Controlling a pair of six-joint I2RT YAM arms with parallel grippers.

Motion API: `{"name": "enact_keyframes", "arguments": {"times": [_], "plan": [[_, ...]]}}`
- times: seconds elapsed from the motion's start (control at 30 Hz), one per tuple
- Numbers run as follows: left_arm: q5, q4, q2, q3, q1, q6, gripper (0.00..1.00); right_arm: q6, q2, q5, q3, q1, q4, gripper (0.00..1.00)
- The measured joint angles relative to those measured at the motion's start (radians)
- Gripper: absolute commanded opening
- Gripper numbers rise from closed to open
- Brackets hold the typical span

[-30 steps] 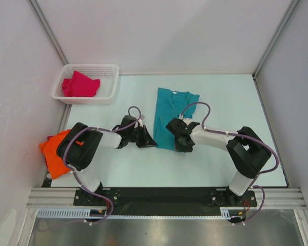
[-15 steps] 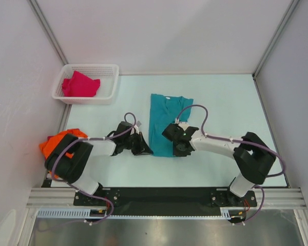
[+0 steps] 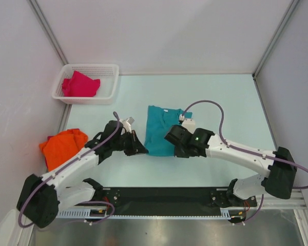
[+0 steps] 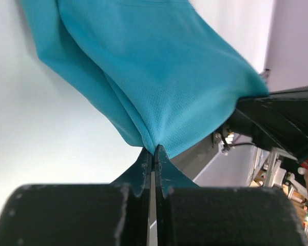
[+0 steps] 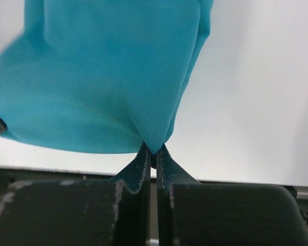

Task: Fold and stack the t-shirts
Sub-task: Fold the long partially folded tshirt into a neat square

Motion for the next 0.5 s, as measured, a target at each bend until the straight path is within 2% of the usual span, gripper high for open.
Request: {"name": "enact_keyframes", "arguments": {"times": [0.23, 0.4, 0.5], "plan": [[-0.047, -0.013, 0.305, 0.166, 0.001, 0.031, 0.00, -0.126, 0.193, 0.012, 0.081, -0.155, 0.062, 0.00], [-0.063, -0.025, 0.520, 0.389, 0.031, 0.069, 0.00, -0.220, 0.290, 0.014, 0.166, -0.261, 0.090, 0.00], [-0.072, -0.042, 0.591, 0.492, 0.056, 0.087, 0.00, -0.264, 0.316, 0.019, 0.222, -0.306, 0.102, 0.00]]}}
